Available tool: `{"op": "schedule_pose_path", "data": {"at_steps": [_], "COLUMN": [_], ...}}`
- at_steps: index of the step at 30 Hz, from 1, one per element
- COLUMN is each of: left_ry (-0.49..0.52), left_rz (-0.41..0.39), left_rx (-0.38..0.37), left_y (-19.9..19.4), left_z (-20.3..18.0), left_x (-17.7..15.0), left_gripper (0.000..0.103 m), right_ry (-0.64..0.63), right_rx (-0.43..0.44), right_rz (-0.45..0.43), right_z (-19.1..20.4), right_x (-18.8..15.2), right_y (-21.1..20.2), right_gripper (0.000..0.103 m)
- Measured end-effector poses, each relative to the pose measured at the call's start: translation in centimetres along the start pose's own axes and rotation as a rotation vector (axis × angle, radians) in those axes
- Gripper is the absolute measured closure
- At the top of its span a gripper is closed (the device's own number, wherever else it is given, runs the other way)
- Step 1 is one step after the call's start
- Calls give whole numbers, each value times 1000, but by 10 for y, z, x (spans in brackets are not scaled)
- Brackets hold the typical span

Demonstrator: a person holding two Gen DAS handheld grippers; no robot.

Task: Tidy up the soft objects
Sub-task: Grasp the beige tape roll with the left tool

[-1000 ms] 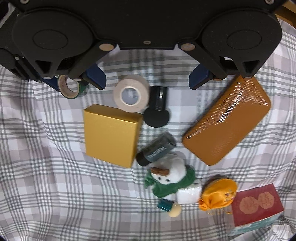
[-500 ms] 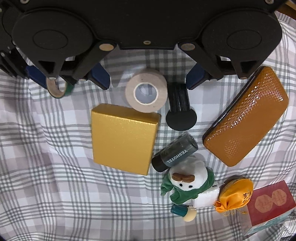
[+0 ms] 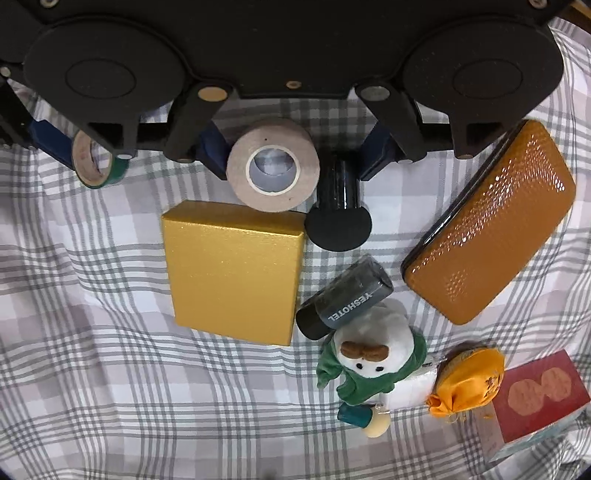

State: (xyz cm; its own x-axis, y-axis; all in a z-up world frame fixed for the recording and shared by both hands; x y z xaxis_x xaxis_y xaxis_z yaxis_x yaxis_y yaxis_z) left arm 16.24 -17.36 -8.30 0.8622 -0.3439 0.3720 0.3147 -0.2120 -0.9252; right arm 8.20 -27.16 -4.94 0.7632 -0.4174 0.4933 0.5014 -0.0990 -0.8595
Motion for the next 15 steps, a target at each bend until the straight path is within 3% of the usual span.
{"op": "schedule_pose_path", "data": {"at_steps": [8, 15], "left_ry": [9, 34], "left_rz": [4, -63], "left_rx": [-30, -19], "left_y": [-29, -36], "left_z": [10, 22], "left_x": [-15, -13], "left_gripper": [35, 35], "right_ry": [3, 10], "right_rx": [0, 24], "right_rz": [2, 10], "right_z": [3, 16], "right_x": [-1, -5], "right_y": [-13, -26], "right_gripper": [57, 57]}}
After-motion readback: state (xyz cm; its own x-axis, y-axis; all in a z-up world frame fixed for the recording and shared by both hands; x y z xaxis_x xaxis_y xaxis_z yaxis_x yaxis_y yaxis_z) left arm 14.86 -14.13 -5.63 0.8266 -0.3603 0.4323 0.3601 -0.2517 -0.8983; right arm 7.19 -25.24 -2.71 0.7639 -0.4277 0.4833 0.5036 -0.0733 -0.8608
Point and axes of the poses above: each gripper's, at about its wrist camera, not at the fingertips, and y roughly the way its jaws point, z to its left, x to its top, the point moved 6 cm from there along y, roughly the way its jaws point, and after that the axes turned 2 degrees about x, right-handed, at the moved point
